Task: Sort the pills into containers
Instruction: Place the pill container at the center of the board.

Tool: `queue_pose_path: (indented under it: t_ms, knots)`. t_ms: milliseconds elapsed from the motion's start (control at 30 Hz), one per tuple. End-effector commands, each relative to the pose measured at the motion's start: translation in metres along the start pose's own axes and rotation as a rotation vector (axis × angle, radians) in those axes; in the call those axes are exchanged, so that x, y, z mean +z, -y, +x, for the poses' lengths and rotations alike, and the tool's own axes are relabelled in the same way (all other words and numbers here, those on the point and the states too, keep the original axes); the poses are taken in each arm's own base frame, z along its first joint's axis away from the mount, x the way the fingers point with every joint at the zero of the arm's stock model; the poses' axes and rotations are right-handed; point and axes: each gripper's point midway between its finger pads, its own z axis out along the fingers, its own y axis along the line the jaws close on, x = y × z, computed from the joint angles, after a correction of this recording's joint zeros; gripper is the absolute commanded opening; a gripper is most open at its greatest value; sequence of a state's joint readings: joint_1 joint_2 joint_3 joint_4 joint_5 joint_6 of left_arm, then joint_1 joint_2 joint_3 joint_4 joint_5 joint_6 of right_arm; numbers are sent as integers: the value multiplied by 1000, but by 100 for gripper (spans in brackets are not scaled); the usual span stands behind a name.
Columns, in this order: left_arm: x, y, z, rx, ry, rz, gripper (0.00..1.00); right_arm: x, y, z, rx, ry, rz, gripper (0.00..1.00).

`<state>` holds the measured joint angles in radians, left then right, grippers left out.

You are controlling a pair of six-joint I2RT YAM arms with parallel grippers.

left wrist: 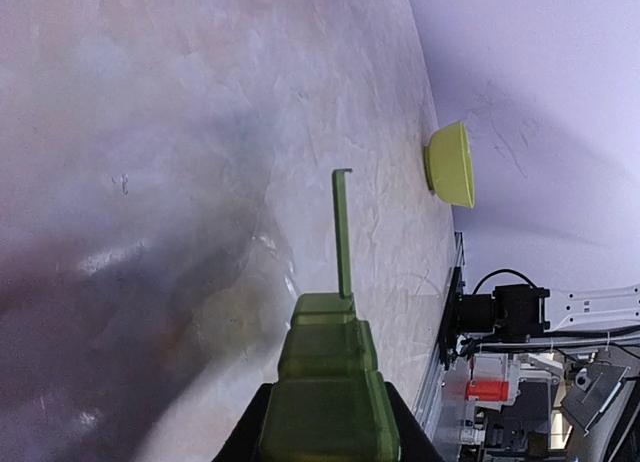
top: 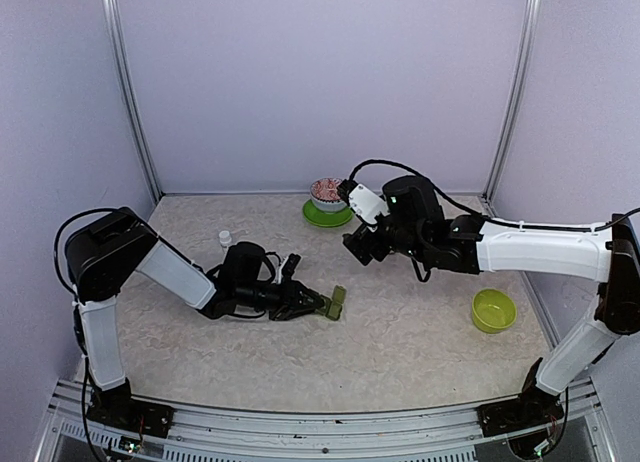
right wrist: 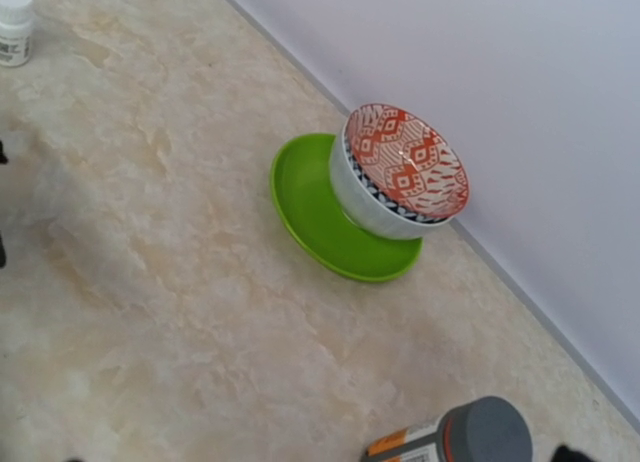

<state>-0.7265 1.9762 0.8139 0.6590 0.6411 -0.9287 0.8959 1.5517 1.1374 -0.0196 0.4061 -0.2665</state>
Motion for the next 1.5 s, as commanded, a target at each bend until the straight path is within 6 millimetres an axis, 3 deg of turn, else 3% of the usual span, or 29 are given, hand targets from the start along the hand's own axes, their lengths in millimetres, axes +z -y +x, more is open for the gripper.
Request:
queue_pose_path:
  t_ms: [0, 500, 1167, 1300, 1400, 1467]
  knots:
    - [8, -5, -5, 35, 3, -30, 27, -7, 12, -9, 39, 34, 20, 100]
    - [14, -12, -9, 39, -24, -75, 34, -4, 11, -7, 38, 27, 14, 100]
    - [-11, -24, -34, 62, 40, -177, 58, -4, 12, -7, 48, 30, 7, 100]
    - [-18, -22, -37, 84, 56, -196, 76, -5, 12, -6, 50, 30, 8, 100]
    - [-23, -22, -38, 85, 69, -201, 97, -6, 12, -6, 51, 32, 11, 100]
    - [-25, -22, -40, 85, 78, -205, 99, -6, 14, -6, 53, 32, 14, 100]
